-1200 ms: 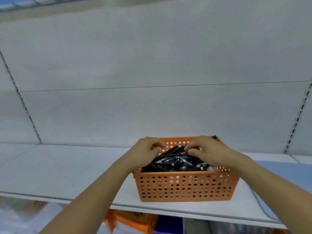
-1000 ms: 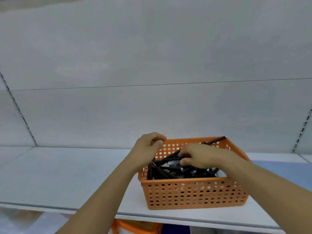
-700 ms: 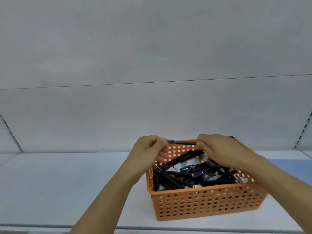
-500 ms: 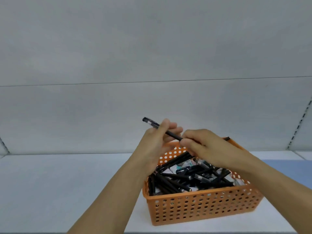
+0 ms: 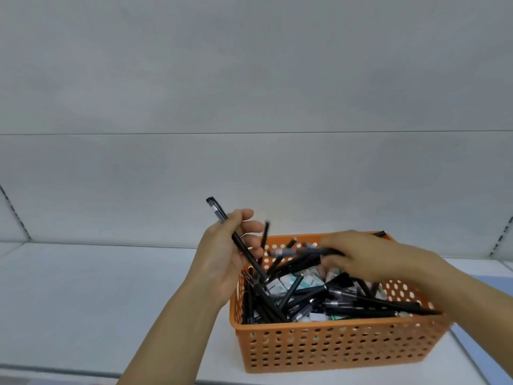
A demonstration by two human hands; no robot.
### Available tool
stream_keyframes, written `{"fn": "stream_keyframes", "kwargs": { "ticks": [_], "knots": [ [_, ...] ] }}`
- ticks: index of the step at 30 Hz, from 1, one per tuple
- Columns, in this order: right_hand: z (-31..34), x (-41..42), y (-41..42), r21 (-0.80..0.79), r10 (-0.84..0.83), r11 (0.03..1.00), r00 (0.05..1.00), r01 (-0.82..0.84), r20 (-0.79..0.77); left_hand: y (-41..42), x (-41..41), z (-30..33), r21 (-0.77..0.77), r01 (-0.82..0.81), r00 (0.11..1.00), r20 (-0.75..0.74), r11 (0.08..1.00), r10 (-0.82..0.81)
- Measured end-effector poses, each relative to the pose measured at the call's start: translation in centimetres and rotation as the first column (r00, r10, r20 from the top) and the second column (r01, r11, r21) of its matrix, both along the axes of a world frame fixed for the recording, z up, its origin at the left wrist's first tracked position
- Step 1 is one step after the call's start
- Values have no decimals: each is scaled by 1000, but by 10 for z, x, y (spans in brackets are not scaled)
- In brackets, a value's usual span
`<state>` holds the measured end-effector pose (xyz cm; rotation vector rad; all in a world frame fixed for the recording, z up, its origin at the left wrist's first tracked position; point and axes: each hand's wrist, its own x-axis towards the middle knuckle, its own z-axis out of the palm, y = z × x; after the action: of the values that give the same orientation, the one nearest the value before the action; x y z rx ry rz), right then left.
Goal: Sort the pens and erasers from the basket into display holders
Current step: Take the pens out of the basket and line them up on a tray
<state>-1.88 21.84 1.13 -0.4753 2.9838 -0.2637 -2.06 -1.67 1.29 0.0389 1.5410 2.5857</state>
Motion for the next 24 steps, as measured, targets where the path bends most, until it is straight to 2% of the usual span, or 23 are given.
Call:
{"fn": "stream_keyframes", "kwargs": {
  "ticks": [2, 4, 6, 10, 12, 14, 17, 19, 21, 23, 24],
  "knots": [
    [9, 1, 8, -279, -44, 960, 999, 39, -10, 3, -1, -1, 15, 13, 1000, 4, 1000, -13],
    [19, 4, 11, -521, -40, 853, 999, 38, 8, 10, -2, 0, 23, 54, 998, 16, 998, -55],
    [27, 9, 7, -684, 7, 728, 997, 51, 83, 21, -1, 2, -16, 123, 992, 4, 992, -123],
    [33, 13, -12, -822, 155, 560, 962, 102, 225, 48, 6, 6, -134, 356, 926, -78, 925, -368],
    [32, 12, -21, -848, 227, 515, 934, 124, 275, 57, 10, 8, -109, 382, 915, -97, 918, -393],
    [29, 11, -24, -844, 256, 523, 923, 118, 287, 59, 8, 10, -94, 289, 943, -141, 953, -300],
    [23, 12, -23, -787, 261, 611, 915, 89, 306, 49, 3, 13, 35, 160, 974, -169, 987, -152],
    [23, 12, -27, -773, 280, 619, 881, 138, 381, 45, 5, 15, 62, 182, 973, -155, 981, -171],
    [28, 11, -32, -774, 315, 616, 855, 145, 411, 44, 8, 15, 11, 183, 973, -147, 983, -179],
    [31, 6, -33, -728, 257, 681, 907, 75, 333, 37, 7, 16, 56, 52, 987, -155, 997, -43],
    [32, 2, -31, -659, 183, 752, 956, 14, 230, 30, 6, 17, 119, -26, 989, -141, 993, 43]
  ]
}}
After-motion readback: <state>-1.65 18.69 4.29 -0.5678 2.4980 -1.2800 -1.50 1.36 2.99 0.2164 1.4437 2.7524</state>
